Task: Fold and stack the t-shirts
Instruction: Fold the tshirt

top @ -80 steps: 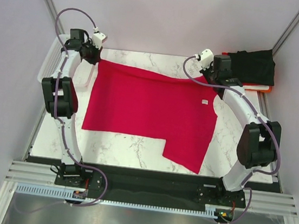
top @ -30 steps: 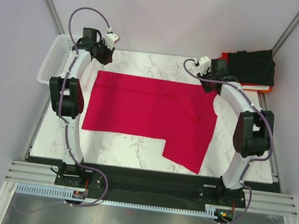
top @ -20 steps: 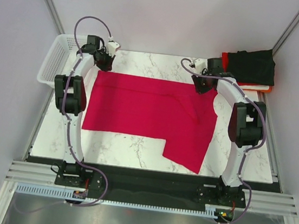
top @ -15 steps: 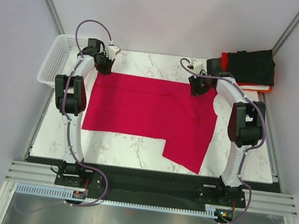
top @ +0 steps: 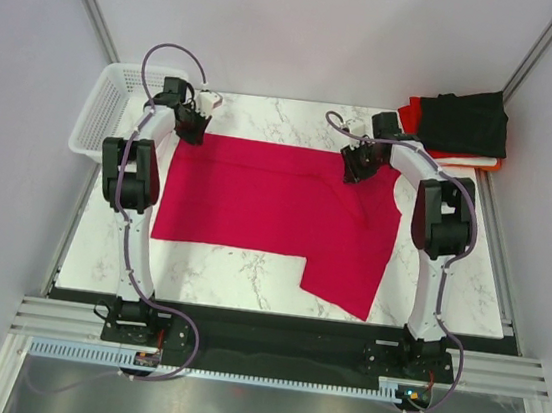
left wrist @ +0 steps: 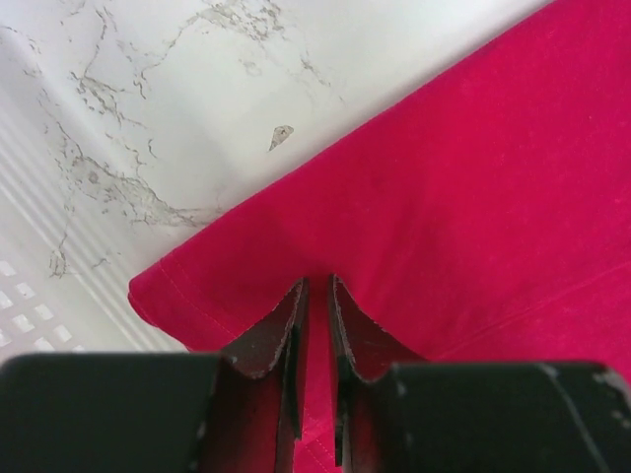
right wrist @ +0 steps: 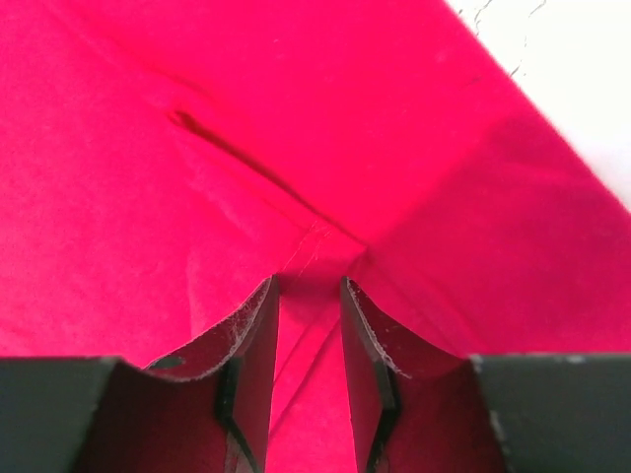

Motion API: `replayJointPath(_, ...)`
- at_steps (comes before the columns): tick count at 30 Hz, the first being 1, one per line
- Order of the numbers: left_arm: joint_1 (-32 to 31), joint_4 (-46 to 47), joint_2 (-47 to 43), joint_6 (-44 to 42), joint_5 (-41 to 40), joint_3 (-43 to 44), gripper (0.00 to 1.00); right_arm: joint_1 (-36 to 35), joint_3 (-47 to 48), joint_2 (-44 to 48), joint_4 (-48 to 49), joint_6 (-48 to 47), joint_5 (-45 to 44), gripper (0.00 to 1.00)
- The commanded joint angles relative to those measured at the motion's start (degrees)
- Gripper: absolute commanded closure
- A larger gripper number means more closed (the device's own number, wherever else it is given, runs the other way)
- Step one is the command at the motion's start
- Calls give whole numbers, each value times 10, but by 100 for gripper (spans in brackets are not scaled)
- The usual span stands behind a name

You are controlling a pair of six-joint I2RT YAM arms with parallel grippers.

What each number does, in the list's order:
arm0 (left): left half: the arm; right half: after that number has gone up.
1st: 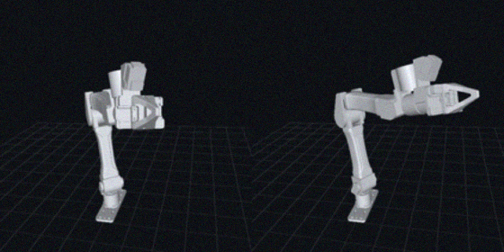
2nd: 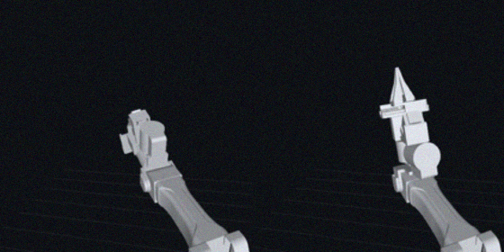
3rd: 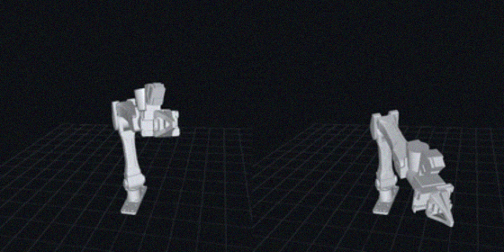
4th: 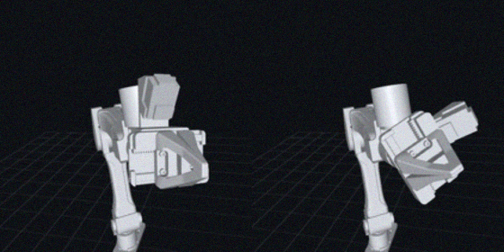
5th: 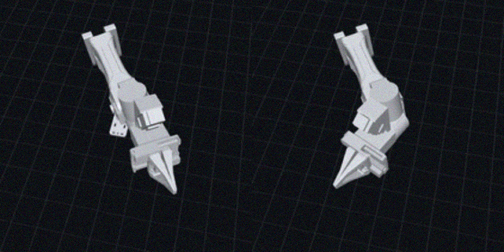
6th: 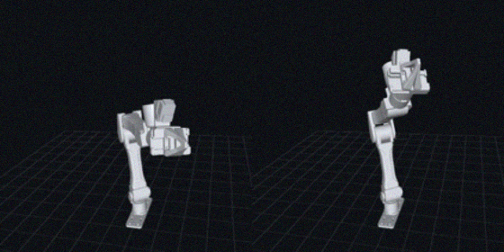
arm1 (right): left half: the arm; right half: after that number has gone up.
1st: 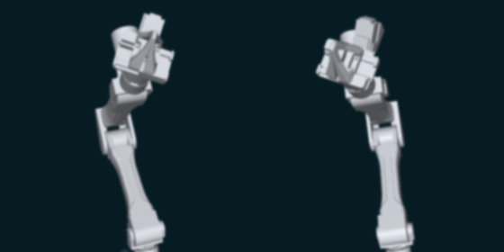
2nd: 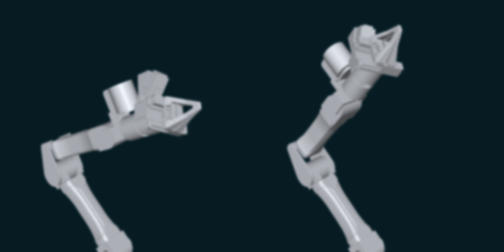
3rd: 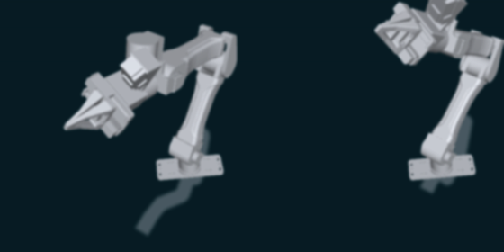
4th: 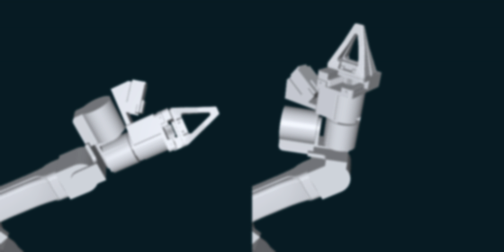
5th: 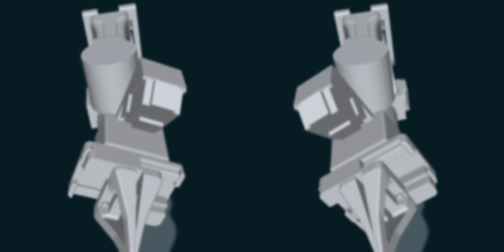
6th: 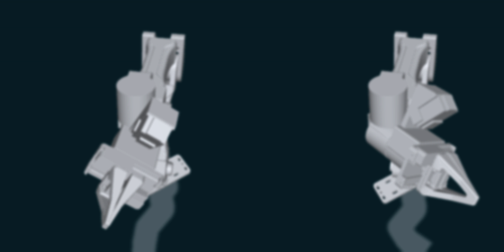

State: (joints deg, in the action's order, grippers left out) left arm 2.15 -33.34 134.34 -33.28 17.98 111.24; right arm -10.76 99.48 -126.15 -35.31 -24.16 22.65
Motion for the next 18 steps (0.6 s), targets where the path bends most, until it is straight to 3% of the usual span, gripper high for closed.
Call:
replayJointPath(1, -2, 1, -7, -15, -7, -4, 80, -4, 40, -15, 2, 4, 14, 62)
replayJointPath(4, -2, 1, -10, -14, -8, -7, 80, -3, 49, -24, 3, 5, 11, 62)
replayJointPath(6, -2, 2, -12, -14, -8, -8, 80, -3, 52, -30, 3, 8, 13, 67)
replayJointPath(7, -3, 2, -12, -14, -8, -8, 80, -3, 53, -30, 2, 8, 16, 72)
replayJointPath(8, -3, 2, -12, -14, -9, -9, 80, -3, 52, -29, 4, 8, 18, 83)
replayJointPath(11, -4, 2, -14, -14, -10, -9, 80, -12, 41, -15, 7, 4, 8, 95)
replayJointPath(18, -3, 2, -16, -21, -9, -7, 80, -73, -45, 89, 9, -26, -14, 100)
